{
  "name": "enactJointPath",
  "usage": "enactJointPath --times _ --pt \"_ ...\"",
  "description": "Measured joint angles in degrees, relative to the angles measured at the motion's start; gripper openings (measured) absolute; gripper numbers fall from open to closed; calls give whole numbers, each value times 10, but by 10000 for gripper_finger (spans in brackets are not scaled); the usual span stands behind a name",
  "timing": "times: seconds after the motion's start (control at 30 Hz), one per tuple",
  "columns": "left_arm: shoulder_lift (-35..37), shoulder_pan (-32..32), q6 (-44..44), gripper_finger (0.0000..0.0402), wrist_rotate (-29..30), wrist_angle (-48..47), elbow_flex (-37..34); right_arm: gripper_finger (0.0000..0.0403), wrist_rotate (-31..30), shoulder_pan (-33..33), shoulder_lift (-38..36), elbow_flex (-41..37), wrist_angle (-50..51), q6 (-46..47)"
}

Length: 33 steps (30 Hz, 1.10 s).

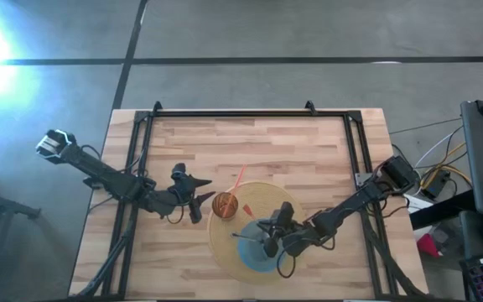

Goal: Pick & Place Utensil
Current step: Put the orange spoon into the blue bowl on the brown mat, then return to Home Position

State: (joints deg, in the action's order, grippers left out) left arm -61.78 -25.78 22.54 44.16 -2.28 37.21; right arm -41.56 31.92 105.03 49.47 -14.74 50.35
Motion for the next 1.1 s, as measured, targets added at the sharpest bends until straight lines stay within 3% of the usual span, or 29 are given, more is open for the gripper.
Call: enactJointPath --times 0.73,1.1 --pt "0 0 0 170 0 0 0 14 16 0 0 0 10 0" --pt "0 0 0 170 0 0 0 74 16 0 0 0 10 0"
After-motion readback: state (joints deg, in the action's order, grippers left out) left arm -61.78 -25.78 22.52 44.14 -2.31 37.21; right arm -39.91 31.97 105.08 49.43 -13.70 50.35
